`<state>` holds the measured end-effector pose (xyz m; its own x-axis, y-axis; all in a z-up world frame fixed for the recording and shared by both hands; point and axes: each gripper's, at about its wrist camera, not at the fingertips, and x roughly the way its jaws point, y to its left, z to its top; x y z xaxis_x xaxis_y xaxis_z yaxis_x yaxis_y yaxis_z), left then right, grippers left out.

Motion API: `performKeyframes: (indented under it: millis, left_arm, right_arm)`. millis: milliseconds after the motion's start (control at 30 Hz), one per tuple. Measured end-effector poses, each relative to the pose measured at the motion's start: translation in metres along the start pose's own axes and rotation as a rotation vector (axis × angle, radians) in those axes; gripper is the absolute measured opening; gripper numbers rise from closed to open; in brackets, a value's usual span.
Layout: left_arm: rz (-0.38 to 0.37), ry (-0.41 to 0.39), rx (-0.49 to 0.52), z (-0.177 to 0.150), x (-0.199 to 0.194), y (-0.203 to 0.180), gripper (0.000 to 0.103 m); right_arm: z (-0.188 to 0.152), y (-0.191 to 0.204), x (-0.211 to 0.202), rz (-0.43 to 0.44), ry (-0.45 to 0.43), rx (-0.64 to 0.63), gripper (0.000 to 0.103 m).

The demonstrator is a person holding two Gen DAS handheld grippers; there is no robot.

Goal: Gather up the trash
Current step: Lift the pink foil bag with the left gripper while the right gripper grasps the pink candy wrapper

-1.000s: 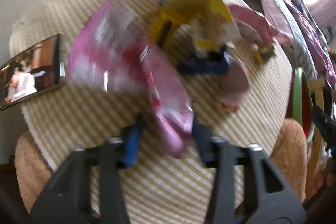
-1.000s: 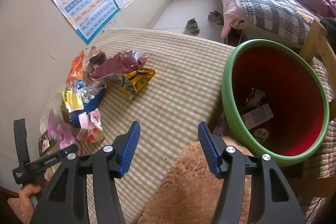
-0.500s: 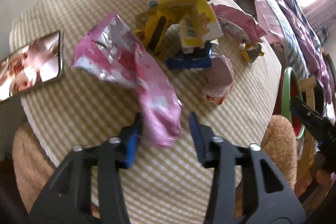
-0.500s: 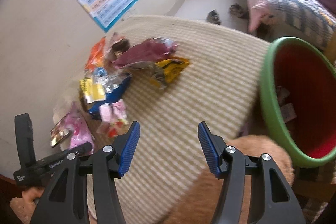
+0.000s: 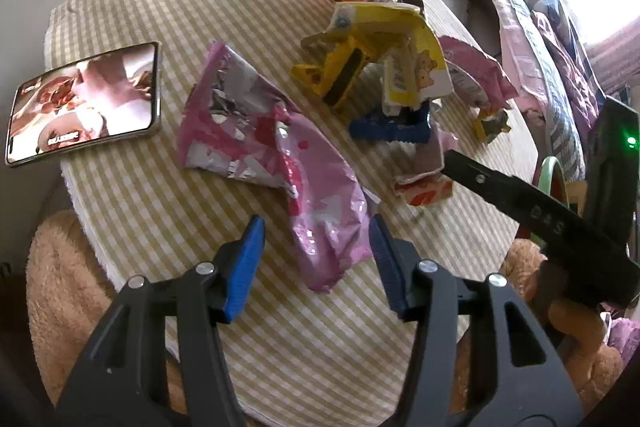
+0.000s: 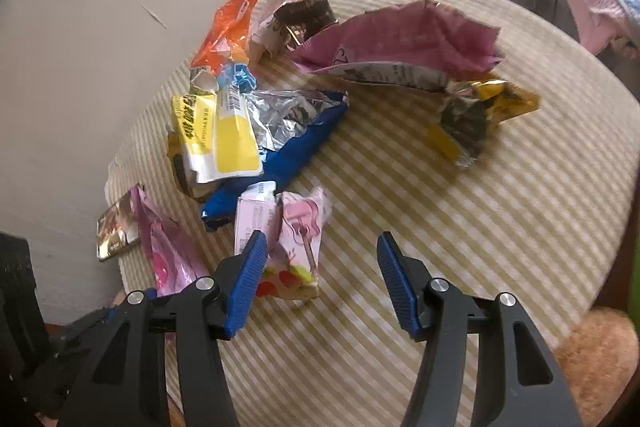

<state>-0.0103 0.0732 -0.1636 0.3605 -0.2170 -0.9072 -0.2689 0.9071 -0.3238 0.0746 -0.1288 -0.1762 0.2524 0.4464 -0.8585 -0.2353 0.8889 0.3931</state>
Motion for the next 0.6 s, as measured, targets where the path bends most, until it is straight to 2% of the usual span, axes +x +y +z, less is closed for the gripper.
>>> performKeyframes:
  millis: [100, 167, 267, 333, 400, 500, 567, 600]
  left_arm:
    - [-0.001, -0.007, -0.024, 0.001, -0.001, 0.005, 0.055]
    - [-0.003, -0.005, -0.041, 0.001, 0.000, 0.008, 0.055]
    - [-0.003, -0.006, -0.055, 0.002, 0.001, 0.010, 0.055]
    - [0.000, -0.013, -0.059, 0.004, 0.002, 0.009, 0.055]
    - [0.005, -0.022, -0.066, 0.007, 0.003, 0.009, 0.057]
    - [0.018, -0.028, -0.082, 0.015, 0.011, 0.009, 0.060]
    - [0.020, -0.011, -0.096, 0.018, 0.018, 0.009, 0.062]
    - [0.014, -0.004, -0.105, 0.018, 0.022, 0.009, 0.063]
  right_arm:
    - [0.004, -0.002, 0.001, 0.019, 0.007, 0.001, 0.048]
    - [0.006, 0.000, 0.000, 0.038, 0.013, -0.005, 0.033]
    - [0.004, 0.001, -0.004, 0.051, 0.019, -0.011, 0.018]
    - [0.000, 0.000, -0.009, 0.052, 0.016, -0.006, 0.015]
    - [-0.003, -0.004, -0.015, 0.057, 0.014, 0.011, 0.015]
    - [-0.007, -0.013, -0.025, 0.060, -0.004, 0.046, 0.022]
    - [-0.005, -0.019, -0.028, 0.070, -0.018, 0.074, 0.045]
    - [-0.003, -0.020, -0.030, 0.073, -0.033, 0.088, 0.048]
